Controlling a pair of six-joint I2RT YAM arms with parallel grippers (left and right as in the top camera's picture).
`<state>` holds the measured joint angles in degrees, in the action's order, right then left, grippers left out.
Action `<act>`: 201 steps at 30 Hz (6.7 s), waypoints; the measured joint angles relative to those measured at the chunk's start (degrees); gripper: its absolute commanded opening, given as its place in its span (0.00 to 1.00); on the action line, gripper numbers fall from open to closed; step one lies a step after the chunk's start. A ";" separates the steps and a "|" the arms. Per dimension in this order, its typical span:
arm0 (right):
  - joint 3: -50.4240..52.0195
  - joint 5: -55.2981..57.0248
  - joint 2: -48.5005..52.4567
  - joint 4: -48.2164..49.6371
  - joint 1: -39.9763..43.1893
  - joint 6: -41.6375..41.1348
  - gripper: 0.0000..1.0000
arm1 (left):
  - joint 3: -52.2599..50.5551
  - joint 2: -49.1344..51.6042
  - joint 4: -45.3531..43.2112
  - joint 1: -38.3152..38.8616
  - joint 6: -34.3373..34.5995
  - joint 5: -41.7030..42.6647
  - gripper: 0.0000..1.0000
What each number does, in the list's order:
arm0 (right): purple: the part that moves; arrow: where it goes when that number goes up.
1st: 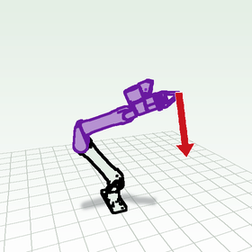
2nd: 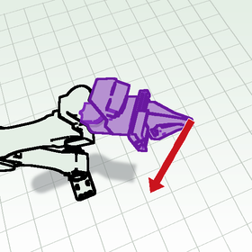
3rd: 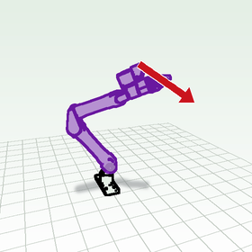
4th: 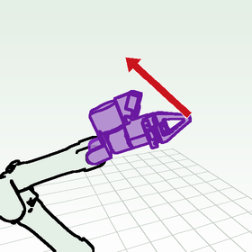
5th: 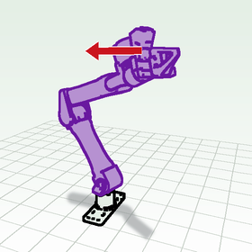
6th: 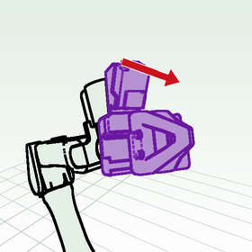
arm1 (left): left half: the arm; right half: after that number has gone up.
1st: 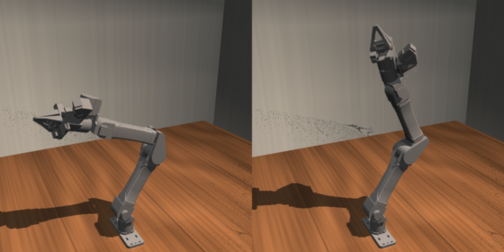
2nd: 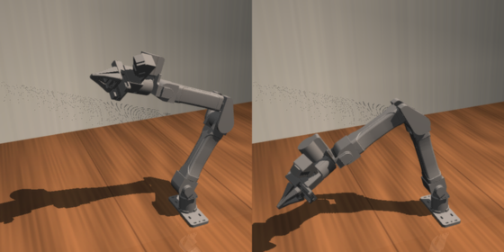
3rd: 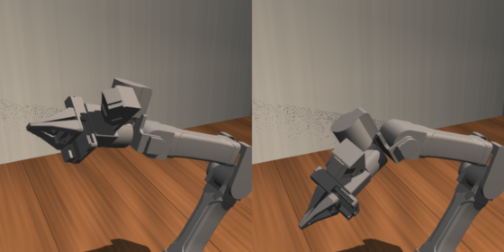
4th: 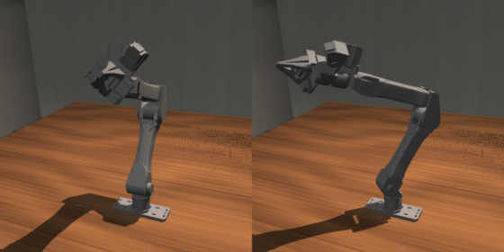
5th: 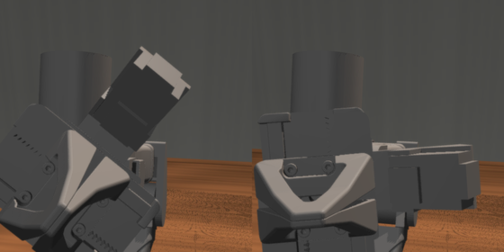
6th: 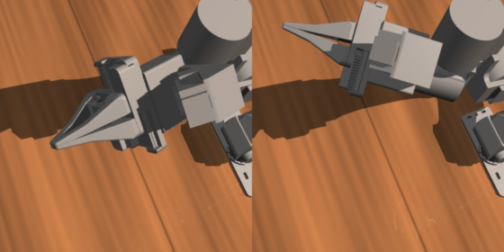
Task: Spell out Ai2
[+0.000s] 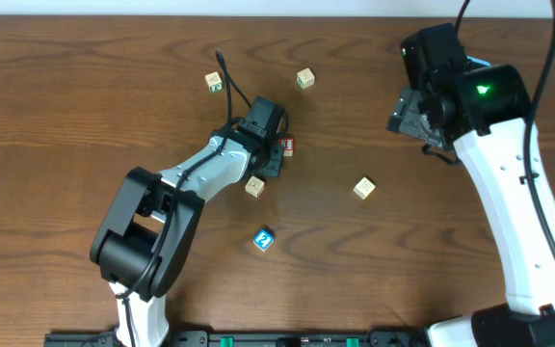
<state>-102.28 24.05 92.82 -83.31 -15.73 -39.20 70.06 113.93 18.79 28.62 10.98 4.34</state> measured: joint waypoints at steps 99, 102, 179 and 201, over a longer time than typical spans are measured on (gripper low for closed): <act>0.00 0.22 0.00 0.00 0.00 0.00 0.99 | -0.02 -0.48 -5.97 -0.02 1.27 -15.43 0.39; 0.00 0.22 0.00 0.00 0.00 0.00 0.99 | -0.02 -0.48 -5.97 -0.02 1.38 -15.02 0.43; 26.03 -24.81 -23.56 15.76 -43.34 -19.45 0.99 | 11.41 -70.44 53.55 -4.17 -0.02 -22.10 0.95; 36.70 -28.04 4.11 39.91 -41.99 -51.04 0.97 | 15.12 -70.58 60.72 -4.17 1.05 -21.14 0.95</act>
<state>-65.58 -3.99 96.92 -43.40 -57.71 -90.24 85.19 43.35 79.50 24.45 12.03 -16.80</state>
